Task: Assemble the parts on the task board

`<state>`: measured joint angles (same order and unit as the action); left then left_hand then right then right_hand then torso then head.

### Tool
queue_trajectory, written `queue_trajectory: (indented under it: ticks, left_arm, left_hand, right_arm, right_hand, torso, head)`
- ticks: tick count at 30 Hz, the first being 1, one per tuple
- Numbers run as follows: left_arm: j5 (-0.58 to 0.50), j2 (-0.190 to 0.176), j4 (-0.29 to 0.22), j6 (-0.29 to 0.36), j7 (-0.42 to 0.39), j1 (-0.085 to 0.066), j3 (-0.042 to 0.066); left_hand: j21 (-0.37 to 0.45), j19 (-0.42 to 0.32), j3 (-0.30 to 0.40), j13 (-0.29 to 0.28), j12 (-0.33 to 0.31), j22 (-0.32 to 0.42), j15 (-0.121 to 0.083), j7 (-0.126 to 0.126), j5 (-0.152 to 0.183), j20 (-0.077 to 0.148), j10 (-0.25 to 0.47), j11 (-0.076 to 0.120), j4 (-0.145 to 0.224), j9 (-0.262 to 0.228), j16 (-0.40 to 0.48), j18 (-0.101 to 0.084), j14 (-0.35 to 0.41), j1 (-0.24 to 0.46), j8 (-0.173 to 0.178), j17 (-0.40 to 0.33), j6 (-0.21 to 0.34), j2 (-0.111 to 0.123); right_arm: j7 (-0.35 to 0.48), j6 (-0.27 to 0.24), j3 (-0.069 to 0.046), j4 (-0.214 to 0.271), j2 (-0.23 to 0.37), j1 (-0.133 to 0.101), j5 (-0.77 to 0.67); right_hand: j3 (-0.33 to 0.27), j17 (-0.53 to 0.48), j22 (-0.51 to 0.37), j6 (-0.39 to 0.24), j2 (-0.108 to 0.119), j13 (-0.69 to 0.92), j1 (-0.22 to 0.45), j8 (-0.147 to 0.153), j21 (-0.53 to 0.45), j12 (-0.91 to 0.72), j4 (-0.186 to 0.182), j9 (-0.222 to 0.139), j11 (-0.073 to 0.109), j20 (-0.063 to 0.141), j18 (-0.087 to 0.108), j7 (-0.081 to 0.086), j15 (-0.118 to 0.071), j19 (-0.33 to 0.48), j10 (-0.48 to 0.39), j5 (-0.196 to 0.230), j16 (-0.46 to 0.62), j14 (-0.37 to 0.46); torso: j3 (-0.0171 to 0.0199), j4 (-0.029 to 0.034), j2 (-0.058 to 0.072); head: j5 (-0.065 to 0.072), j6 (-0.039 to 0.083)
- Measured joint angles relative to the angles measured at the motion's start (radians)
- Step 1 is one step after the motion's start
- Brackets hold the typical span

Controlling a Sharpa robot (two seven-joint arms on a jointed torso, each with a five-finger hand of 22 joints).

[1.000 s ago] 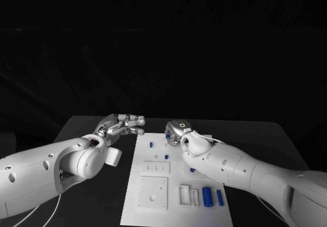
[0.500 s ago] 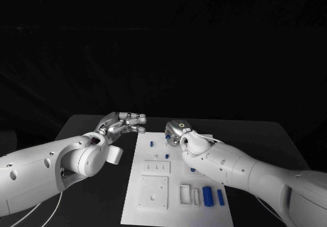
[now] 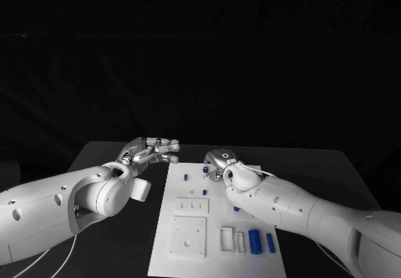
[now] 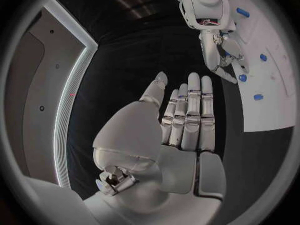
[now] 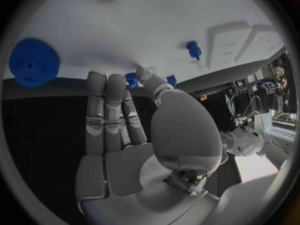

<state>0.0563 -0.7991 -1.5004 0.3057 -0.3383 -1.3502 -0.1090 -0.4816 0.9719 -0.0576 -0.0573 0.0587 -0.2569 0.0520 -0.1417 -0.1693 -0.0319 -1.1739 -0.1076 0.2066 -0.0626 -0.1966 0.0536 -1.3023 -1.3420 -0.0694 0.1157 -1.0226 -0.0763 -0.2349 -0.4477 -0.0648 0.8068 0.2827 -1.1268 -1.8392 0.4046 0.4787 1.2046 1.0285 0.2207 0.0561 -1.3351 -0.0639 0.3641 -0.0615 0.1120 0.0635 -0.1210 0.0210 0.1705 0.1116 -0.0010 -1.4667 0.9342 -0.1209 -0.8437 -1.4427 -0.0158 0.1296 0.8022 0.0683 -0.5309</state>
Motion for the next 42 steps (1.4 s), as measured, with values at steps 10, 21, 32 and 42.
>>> queue_trajectory:
  ticks: [10, 21, 32, 42]
  left_arm:
    - [0.0, -0.016, -0.001, 0.0, 0.001, -0.004, 0.0]
    - [0.0, -0.027, -0.001, 0.001, 0.001, -0.007, 0.0]
    - [0.0, -0.014, 0.017, 0.0, 0.001, -0.008, 0.0]
    - [0.0, -0.012, 0.024, -0.001, 0.001, -0.007, -0.001]
  left_hand:
    - [0.0, 0.0, 0.0, 0.0, 0.0, 0.0, 0.0, 0.0, 0.0, 0.0, 0.0, 0.0, 0.0, 0.0, 0.0, 0.0, 0.0, 0.0, 0.0, 0.0, 0.0, 0.0]
    - [0.0, 0.0, -0.003, 0.0, 0.0, 0.002, 0.0, 0.0, 0.0, 0.0, 0.0, 0.0, 0.003, 0.0, 0.0, 0.0, 0.0, 0.0, 0.0, 0.0, 0.0, 0.0]
    - [-0.004, 0.0, -0.003, 0.0, 0.0, 0.002, 0.0, 0.0, 0.0, 0.0, 0.0, 0.0, 0.003, 0.0, 0.0, 0.0, 0.0, 0.0, 0.0, 0.0, 0.0, 0.0]
    - [-0.004, 0.0, -0.003, 0.0, 0.0, 0.002, 0.0, 0.0, 0.0, 0.0, 0.004, 0.004, 0.003, 0.0, 0.0, 0.0, 0.0, 0.0, 0.0, -0.001, 0.0, 0.0]
  right_arm:
    - [-0.008, -0.007, -0.049, 0.18, 0.142, -0.005, 0.018]
    - [-0.018, 0.028, -0.125, 0.312, 0.321, -0.028, 0.13]
    - [-0.006, 0.151, -0.13, 0.251, 0.312, -0.026, 0.189]
    - [-0.002, 0.209, -0.129, 0.21, 0.293, -0.012, 0.19]
  right_hand:
    - [-0.044, -0.019, -0.053, -0.004, 0.023, 0.001, -0.025, 0.0, -0.078, 0.0, -0.052, 0.0, 0.013, 0.0, 0.004, -0.017, -0.005, 0.0, 0.098, -0.004, 0.023, -0.004]
    - [-0.138, 0.063, 0.069, 0.054, -0.025, 0.377, 0.016, 0.0, 0.151, -0.41, -0.009, 0.001, 0.132, 0.09, -0.07, -0.018, -0.085, 0.004, 0.357, -0.081, -0.028, -0.002]
    - [-0.192, 0.389, 0.104, 0.04, -0.045, 0.947, 0.027, 0.003, 0.493, -0.917, 0.0, 0.003, 0.126, 0.084, -0.079, -0.015, -0.077, 0.002, 0.248, -0.197, -0.153, 0.019]
    - [-0.242, 0.518, 0.103, -0.005, -0.045, 1.035, 0.027, 0.002, 0.606, -0.98, -0.022, 0.003, 0.121, 0.079, -0.086, -0.005, -0.074, 0.0, 0.278, -0.201, -0.193, 0.009]
  torso:
    - [0.0029, -0.0083, 0.0]
    - [0.0102, -0.0322, -0.002]
    - [0.0135, -0.0365, -0.001]
    - [0.0129, -0.0344, 0.0]
  head:
    - [-0.006, 0.01]
    - [-0.01, 0.027]
    - [-0.01, 0.026]
    - [-0.01, 0.02]
